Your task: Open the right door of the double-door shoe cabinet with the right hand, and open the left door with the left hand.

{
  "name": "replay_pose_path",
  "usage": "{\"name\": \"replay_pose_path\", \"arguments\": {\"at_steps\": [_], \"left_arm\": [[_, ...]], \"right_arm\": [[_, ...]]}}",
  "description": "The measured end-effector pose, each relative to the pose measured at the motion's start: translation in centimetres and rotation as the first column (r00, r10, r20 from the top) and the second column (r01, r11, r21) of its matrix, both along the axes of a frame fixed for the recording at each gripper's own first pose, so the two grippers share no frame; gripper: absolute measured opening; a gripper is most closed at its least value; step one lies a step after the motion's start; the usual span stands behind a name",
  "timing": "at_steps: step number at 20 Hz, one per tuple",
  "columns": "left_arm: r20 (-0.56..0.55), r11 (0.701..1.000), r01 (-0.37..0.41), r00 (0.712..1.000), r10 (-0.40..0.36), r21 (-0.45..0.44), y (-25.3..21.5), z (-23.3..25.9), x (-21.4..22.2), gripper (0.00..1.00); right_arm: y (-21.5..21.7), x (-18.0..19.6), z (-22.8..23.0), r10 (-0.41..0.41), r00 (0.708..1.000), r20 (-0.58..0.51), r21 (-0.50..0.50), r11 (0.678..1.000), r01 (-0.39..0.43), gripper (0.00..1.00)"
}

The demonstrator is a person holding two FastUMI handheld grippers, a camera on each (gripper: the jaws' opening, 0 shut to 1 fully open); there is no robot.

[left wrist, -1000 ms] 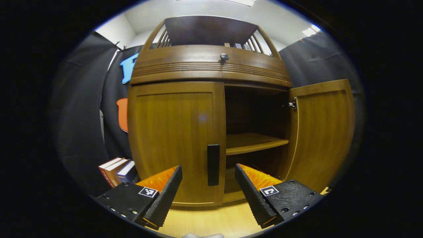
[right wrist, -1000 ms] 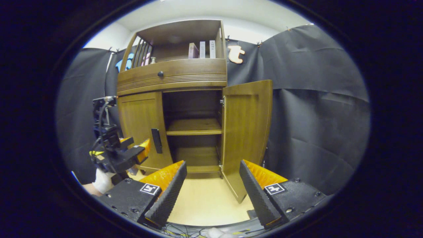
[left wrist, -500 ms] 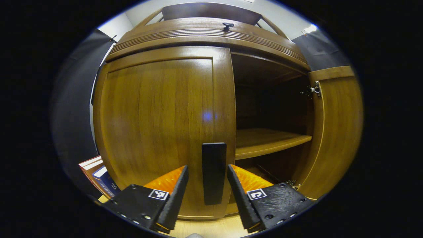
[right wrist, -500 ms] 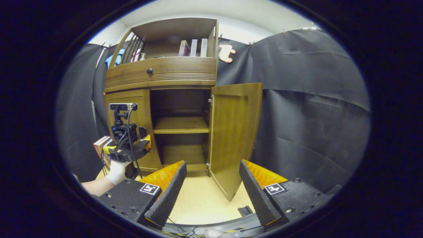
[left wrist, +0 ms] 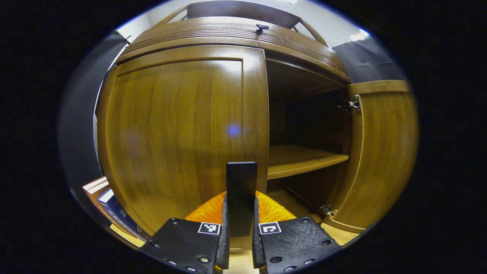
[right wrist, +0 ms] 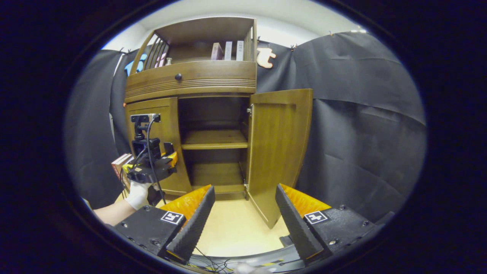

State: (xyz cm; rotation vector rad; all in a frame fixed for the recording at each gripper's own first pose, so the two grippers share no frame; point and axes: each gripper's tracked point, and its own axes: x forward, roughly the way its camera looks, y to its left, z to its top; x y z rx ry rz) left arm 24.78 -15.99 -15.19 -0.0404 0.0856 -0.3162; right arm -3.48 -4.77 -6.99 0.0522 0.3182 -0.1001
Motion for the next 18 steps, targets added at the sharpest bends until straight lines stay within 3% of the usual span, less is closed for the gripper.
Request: {"name": "replay_pose_path", "arguments": {"at_steps": [1,11,18], "left_arm": [[0.0,1.0,0.014,1.0,-0.014,-0.002,0.1,0.0,-0.6,0.23],[-0.009,0.998,0.057,0.998,-0.057,0.006,4.2,0.0,-8.6,0.23],[-0.037,1.0,0.013,0.999,-0.013,-0.001,9.3,0.1,-13.8,0.22]], "right_arm": [[0.3,-0.1,-0.1,0.011,1.0,-0.002,0.004,1.0,-0.011,1.0],[2.9,-1.6,-0.7,0.09,0.996,0.005,0.024,0.996,-0.09,1.0],[5.2,-1.5,-1.8,0.156,0.988,-0.002,0.068,0.985,-0.156,1.0]]}}
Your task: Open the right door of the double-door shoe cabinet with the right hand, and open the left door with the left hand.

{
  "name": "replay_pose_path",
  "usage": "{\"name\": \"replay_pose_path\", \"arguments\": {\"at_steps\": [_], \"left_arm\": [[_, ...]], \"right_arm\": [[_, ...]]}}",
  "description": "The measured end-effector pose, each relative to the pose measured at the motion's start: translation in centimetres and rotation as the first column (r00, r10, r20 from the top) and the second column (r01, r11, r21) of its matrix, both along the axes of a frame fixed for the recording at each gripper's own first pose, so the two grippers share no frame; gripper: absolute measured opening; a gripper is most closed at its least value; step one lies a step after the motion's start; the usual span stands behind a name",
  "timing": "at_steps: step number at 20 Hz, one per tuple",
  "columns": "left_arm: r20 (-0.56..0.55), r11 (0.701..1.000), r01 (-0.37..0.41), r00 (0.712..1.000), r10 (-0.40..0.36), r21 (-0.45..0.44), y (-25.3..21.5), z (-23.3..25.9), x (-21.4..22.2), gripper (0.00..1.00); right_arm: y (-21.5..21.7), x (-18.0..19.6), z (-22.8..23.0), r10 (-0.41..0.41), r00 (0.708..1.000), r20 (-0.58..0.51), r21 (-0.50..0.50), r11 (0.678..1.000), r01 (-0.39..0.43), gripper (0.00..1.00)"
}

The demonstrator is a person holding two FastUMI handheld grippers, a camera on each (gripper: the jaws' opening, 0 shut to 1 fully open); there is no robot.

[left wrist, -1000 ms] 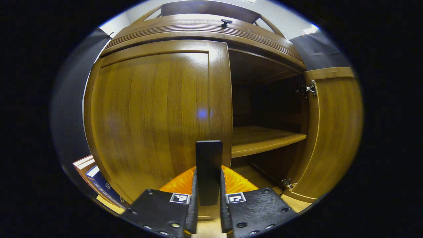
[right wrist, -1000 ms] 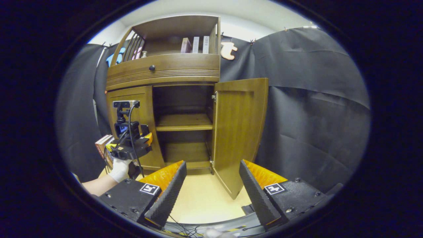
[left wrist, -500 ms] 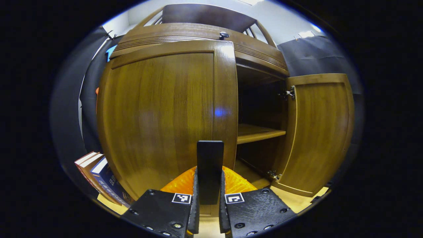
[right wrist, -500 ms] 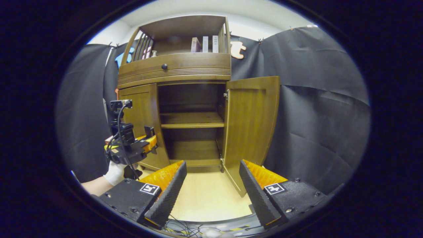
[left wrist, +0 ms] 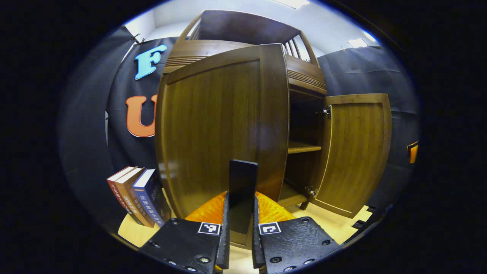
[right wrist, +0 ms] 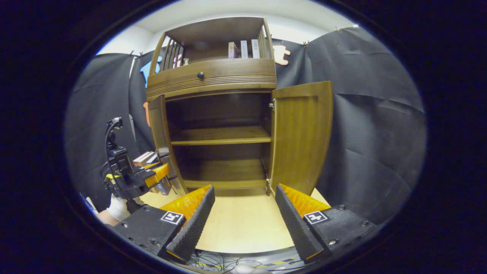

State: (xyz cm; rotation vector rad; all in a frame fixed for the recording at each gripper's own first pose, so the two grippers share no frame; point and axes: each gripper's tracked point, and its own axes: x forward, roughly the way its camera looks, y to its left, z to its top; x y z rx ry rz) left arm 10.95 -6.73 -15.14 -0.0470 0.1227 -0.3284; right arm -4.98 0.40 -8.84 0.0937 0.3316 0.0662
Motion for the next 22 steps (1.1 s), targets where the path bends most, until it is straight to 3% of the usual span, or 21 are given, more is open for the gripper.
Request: {"name": "replay_pose_path", "arguments": {"at_steps": [1,2,3,5,6,7,8,9,11,13,16,17,18,22], "left_arm": [[0.001,1.0,-0.007,1.0,0.007,0.007,0.8,0.1,-0.5,0.22],[0.007,1.0,-0.015,1.0,0.015,0.01,1.6,0.2,-1.0,0.31],[0.006,1.0,-0.025,1.0,0.025,0.015,2.5,0.1,-1.5,0.22],[0.01,0.999,-0.042,0.999,0.042,0.021,4.2,0.0,-2.3,0.22],[0.018,0.999,-0.048,0.999,0.047,0.022,5.0,0.1,-2.7,0.3],[0.023,0.998,-0.055,0.998,0.055,0.013,5.7,0.2,-3.0,0.22],[0.023,0.998,-0.069,0.997,0.069,0.003,6.7,0.1,-3.2,0.22],[0.034,0.996,-0.087,0.996,0.087,0.005,7.6,0.3,-3.1,0.3],[0.038,0.991,-0.129,0.991,0.128,0.025,9.6,0.3,-4.0,0.11],[0.044,0.98,-0.192,0.981,0.19,0.044,11.9,0.0,-3.9,0.04],[0.041,0.969,-0.243,0.969,0.242,0.039,14.8,-0.1,-3.9,0.0],[0.044,0.969,-0.247,0.968,0.245,0.028,15.5,0.1,-4.0,0.1],[0.053,0.969,-0.246,0.968,0.245,0.017,16.0,0.5,-4.1,0.0],[0.076,0.967,-0.252,0.965,0.25,0.02,17.9,1.2,-4.0,0.0]], "right_arm": [[0.4,0.1,0.0,0.009,1.0,0.005,0.0,1.0,-0.009,1.0],[0.8,0.3,0.0,0.017,1.0,0.01,-0.001,1.0,-0.017,1.0],[1.3,0.5,-0.1,0.029,0.999,0.013,-0.003,1.0,-0.029,1.0],[2.3,0.8,-0.1,0.056,0.998,0.017,-0.002,0.998,-0.056,1.0],[2.9,1.0,-0.2,0.07,0.997,0.017,-0.001,0.998,-0.07,1.0],[3.3,1.1,-0.2,0.082,0.996,0.017,0.0,0.997,-0.082,1.0],[3.8,1.2,-0.3,0.095,0.995,0.016,0.003,0.995,-0.095,1.0],[4.3,1.3,-0.5,0.108,0.994,0.015,0.005,0.994,-0.108,1.0],[5.2,1.5,-0.6,0.138,0.99,0.011,0.007,0.99,-0.138,1.0],[6.0,1.8,-0.7,0.164,0.986,0.008,0.008,0.986,-0.164,1.0],[7.1,2.2,-0.7,0.196,0.981,0.007,0.009,0.981,-0.196,1.0],[7.4,2.3,-0.6,0.203,0.979,0.008,0.008,0.979,-0.203,1.0],[7.5,2.4,-0.6,0.207,0.978,0.009,0.008,0.978,-0.207,1.0],[7.4,2.5,-0.8,0.211,0.978,0.005,0.009,0.977,-0.211,1.0]]}}
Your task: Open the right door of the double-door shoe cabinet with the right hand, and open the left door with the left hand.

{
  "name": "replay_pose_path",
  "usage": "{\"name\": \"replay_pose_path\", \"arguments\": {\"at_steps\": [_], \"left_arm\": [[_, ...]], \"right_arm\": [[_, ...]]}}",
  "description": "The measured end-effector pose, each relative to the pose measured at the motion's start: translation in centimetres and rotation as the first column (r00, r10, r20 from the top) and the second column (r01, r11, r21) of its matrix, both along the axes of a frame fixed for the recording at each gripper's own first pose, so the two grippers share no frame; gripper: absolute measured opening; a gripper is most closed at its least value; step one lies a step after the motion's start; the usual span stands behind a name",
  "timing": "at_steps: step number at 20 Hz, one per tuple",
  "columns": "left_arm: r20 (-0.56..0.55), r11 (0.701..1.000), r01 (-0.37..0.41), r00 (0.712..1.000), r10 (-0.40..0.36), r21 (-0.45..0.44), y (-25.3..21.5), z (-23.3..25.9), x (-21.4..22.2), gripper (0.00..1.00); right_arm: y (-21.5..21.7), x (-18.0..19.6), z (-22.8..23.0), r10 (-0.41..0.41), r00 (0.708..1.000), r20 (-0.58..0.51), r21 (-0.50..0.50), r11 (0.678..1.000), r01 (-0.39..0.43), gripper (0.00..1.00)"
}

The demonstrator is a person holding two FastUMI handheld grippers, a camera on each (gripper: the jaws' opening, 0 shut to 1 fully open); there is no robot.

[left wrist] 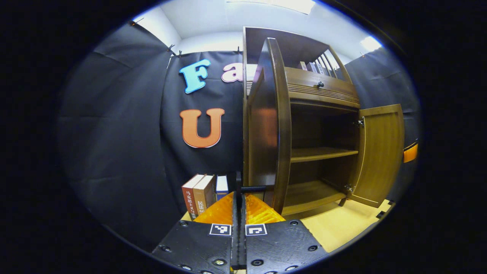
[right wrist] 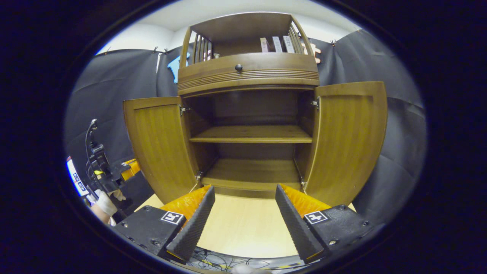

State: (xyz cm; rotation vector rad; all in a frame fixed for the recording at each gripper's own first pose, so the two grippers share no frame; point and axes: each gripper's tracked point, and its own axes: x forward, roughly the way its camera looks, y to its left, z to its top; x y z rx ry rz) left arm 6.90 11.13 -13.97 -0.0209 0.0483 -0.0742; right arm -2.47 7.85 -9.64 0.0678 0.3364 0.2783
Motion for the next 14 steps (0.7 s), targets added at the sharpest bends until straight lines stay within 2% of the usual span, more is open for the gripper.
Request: {"name": "replay_pose_path", "arguments": {"at_steps": [1,2,3,5,6,7,9,10,11,14], "left_arm": [[0.01,1.0,0.006,1.0,-0.006,-0.003,0.0,0.2,0.0,0.1],[0.005,1.0,0.013,1.0,-0.013,0.005,0.1,0.2,0.0,0.1],[0.01,1.0,0.016,1.0,-0.016,0.019,0.3,0.2,0.0,0.0],[0.012,0.999,0.025,1.0,-0.025,0.03,0.3,0.2,0.0,0.0],[0.013,0.999,0.029,0.999,-0.03,0.033,0.3,0.3,0.0,0.1],[0.015,0.999,0.034,0.999,-0.035,0.038,0.3,0.2,0.0,0.0],[0.017,0.998,0.046,0.999,-0.047,0.042,0.7,0.2,0.1,0.0],[0.019,0.998,0.054,0.998,-0.055,0.041,0.9,0.2,0.2,0.1],[0.019,0.997,0.064,0.998,-0.064,0.041,1.1,0.2,0.3,0.0],[0.02,0.994,0.098,0.995,-0.099,0.043,2.1,0.2,0.4,0.0]], "right_arm": [[-0.1,0.0,0.0,0.0,1.0,-0.001,-0.001,1.0,0.0,1.0],[-0.1,0.0,0.0,-0.001,1.0,-0.002,-0.001,1.0,0.001,1.0],[-0.2,0.0,0.0,-0.003,1.0,-0.001,-0.002,1.0,0.003,1.0],[-0.2,-0.1,-0.1,-0.005,1.0,-0.003,-0.001,1.0,0.005,1.0],[-0.2,0.0,-0.1,-0.005,1.0,-0.005,-0.001,1.0,0.005,1.0],[-0.2,0.0,-0.1,-0.006,1.0,-0.006,-0.002,1.0,0.006,1.0],[-0.2,0.0,-0.2,-0.003,1.0,-0.009,-0.003,1.0,0.003,1.0],[-0.1,0.0,-0.2,-0.002,1.0,-0.01,-0.003,1.0,0.002,1.0],[-0.1,0.0,-0.2,0.001,1.0,-0.01,-0.004,1.0,-0.001,1.0],[0.1,0.0,-0.1,0.008,1.0,-0.011,-0.007,1.0,-0.008,1.0]]}}
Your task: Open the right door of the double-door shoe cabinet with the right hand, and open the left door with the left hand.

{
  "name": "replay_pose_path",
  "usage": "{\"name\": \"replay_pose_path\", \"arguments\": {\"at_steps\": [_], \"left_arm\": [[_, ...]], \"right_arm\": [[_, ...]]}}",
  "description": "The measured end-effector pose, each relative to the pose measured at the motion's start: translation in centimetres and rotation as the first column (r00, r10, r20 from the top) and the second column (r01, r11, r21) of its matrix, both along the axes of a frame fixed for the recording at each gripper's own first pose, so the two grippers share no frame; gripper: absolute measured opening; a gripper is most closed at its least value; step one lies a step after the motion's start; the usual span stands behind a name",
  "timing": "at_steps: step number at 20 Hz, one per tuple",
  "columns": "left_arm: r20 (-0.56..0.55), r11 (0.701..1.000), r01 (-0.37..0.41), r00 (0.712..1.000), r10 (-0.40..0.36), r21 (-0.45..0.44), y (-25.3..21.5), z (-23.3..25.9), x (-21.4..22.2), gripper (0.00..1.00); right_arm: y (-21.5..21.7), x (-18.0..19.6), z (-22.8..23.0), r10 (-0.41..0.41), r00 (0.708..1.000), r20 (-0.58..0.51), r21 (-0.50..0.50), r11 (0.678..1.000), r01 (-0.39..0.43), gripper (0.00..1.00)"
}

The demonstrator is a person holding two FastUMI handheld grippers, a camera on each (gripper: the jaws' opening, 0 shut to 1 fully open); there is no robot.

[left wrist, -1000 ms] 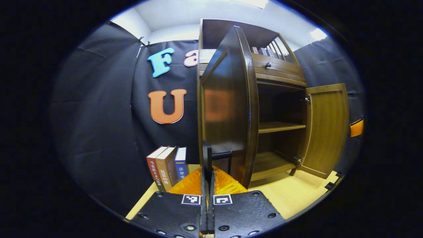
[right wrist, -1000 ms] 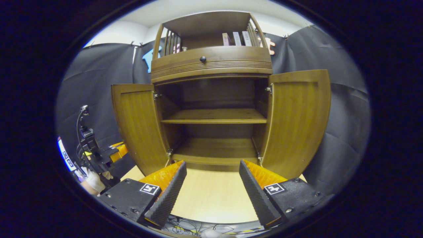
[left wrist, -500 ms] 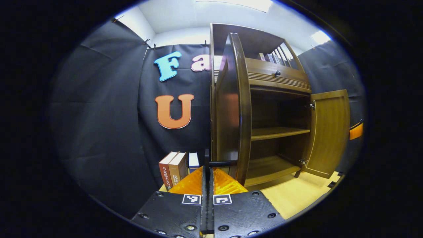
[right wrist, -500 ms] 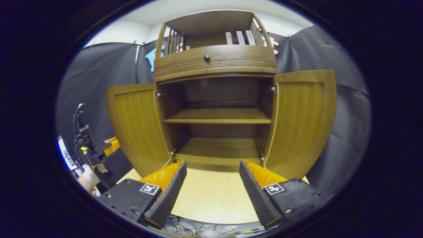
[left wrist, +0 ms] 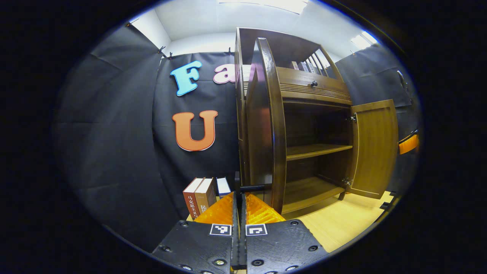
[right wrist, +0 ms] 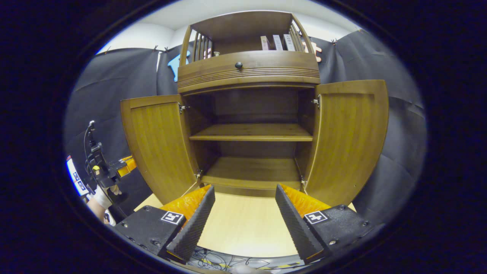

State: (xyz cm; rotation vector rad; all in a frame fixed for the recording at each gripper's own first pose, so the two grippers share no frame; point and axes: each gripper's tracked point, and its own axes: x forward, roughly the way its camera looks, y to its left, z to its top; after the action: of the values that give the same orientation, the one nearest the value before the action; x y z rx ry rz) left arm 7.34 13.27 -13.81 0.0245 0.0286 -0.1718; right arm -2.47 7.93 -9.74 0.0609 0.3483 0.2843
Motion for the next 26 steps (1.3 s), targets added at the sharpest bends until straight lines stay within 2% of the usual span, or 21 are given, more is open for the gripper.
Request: {"name": "replay_pose_path", "arguments": {"at_steps": [4,5,6,7,8,11,12,14,18,19,20,22,26], "left_arm": [[-0.003,0.998,0.063,0.998,-0.063,-0.011,1.0,0.0,0.4,0.0],[-0.008,0.996,0.085,0.996,-0.085,-0.016,1.0,-0.1,0.4,0.1],[-0.013,0.994,0.104,0.995,-0.104,-0.02,1.0,-0.2,0.4,0.1],[-0.018,0.993,0.114,0.993,-0.115,-0.019,0.9,-0.1,0.4,0.0],[-0.019,0.992,0.124,0.992,-0.124,-0.017,1.0,-0.2,0.5,0.1],[-0.019,0.991,0.131,0.991,-0.132,-0.025,1.1,-0.3,0.4,0.1],[-0.023,0.992,0.125,0.992,-0.125,-0.024,1.3,-0.4,0.4,0.01],[-0.045,0.995,0.096,0.994,-0.096,-0.002,2.2,-1.1,-0.2,0.25],[-0.108,0.999,-0.047,0.993,0.049,0.022,4.6,-2.8,-3.1,0.73],[-0.114,0.995,-0.09,0.989,0.093,0.035,5.0,-2.9,-4.2,1.0],[-0.12,0.991,-0.126,0.984,0.13,0.04,5.1,-2.9,-5.0,0.95],[-0.115,0.982,-0.183,0.976,0.186,0.038,4.6,-2.5,-6.5,0.96],[-0.114,0.969,-0.241,0.962,0.247,0.062,2.5,-0.8,-8.8,0.95]], "right_arm": [[0.1,0.0,-0.1,0.009,1.0,-0.007,-0.004,1.0,-0.009,1.0],[0.1,0.0,-0.1,0.01,1.0,-0.008,-0.007,1.0,-0.01,1.0],[0.1,0.0,-0.1,0.011,1.0,-0.009,-0.009,1.0,-0.011,1.0],[0.1,0.0,-0.1,0.012,1.0,-0.011,-0.01,1.0,-0.012,1.0],[0.1,0.0,-0.1,0.011,1.0,-0.012,-0.011,1.0,-0.011,1.0],[0.1,-0.1,-0.3,0.011,1.0,-0.02,-0.019,1.0,-0.012,1.0],[0.2,-0.1,-0.3,0.015,1.0,-0.02,-0.018,1.0,-0.015,1.0],[0.1,-0.1,-0.2,0.021,1.0,-0.009,-0.009,1.0,-0.021,1.0],[-0.9,0.0,0.2,0.007,0.999,0.033,0.008,1.0,-0.007,1.0],[-1.2,0.1,0.2,0.011,0.999,0.037,0.012,1.0,-0.011,1.0],[-1.6,0.2,0.2,0.017,0.999,0.036,0.014,1.0,-0.017,1.0],[-2.8,0.1,0.5,0.022,0.999,0.044,0.014,1.0,-0.022,1.0],[-5.4,-0.6,1.0,0.028,0.998,0.053,0.012,1.0,-0.028,1.0]]}}
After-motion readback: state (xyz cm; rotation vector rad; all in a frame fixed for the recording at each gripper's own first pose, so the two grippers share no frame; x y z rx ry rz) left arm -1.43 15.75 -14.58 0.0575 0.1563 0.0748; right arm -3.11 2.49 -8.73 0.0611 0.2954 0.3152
